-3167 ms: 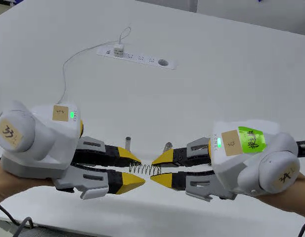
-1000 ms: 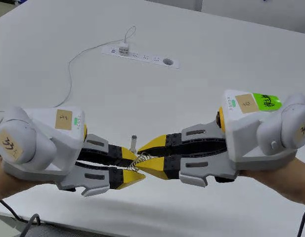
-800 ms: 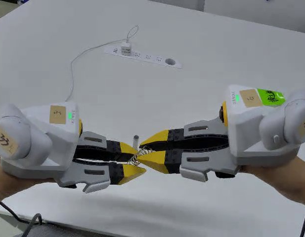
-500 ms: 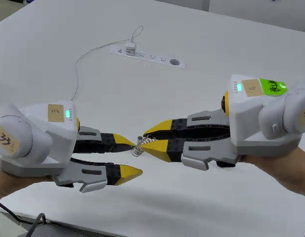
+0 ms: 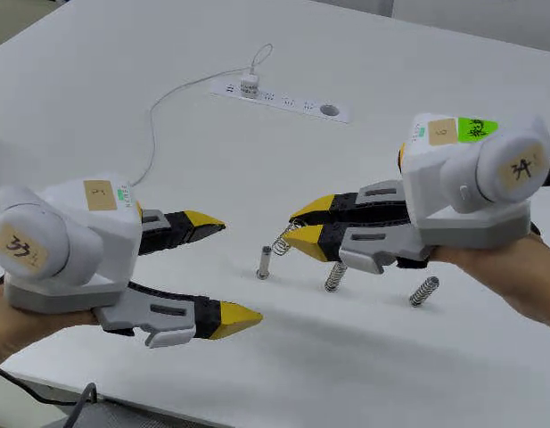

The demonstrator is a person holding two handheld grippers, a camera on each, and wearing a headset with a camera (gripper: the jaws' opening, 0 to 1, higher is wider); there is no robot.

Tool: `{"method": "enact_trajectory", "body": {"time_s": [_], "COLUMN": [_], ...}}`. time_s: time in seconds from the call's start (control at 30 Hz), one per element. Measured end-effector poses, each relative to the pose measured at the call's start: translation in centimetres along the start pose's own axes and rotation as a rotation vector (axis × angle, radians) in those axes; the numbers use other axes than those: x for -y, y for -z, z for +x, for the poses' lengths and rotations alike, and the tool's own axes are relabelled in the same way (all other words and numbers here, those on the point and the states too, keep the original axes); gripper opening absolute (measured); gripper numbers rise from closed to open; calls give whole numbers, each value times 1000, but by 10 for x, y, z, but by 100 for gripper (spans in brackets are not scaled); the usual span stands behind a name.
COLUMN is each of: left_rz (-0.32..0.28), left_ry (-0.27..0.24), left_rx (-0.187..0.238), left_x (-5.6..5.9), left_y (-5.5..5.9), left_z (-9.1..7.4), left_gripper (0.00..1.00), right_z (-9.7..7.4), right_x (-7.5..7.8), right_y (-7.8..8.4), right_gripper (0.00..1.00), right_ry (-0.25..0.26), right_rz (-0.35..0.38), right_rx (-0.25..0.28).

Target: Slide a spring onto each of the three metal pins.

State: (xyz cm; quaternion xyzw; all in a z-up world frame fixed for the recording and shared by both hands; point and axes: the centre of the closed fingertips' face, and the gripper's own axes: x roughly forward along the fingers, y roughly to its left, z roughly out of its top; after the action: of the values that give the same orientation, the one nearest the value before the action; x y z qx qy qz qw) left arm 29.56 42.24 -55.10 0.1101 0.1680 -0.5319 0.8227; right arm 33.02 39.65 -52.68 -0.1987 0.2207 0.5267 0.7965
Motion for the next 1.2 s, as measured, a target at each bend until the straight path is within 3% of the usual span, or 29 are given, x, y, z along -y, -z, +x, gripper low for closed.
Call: {"method": "enact_trajectory", "body": {"time_s": [0.33, 0.6, 1.2], "left_rz": [-20, -58, -78], "left_ry": [-31, -90, -71], "left_rx": [-4, -9, -37], "left_x": [-12, -26, -24], "left_y": [5, 14, 21], "left_z": [-11, -15, -10], "left_gripper": [76, 87, 85], "right_z": [26, 39, 64], "right_x": [14, 21, 20], "right_y": [12, 23, 48], "right_gripper": [10, 10, 11], "right_ry": [11, 10, 0], "right_rz": [-9, 8, -45], "right_rx": [-74, -111, -219]}}
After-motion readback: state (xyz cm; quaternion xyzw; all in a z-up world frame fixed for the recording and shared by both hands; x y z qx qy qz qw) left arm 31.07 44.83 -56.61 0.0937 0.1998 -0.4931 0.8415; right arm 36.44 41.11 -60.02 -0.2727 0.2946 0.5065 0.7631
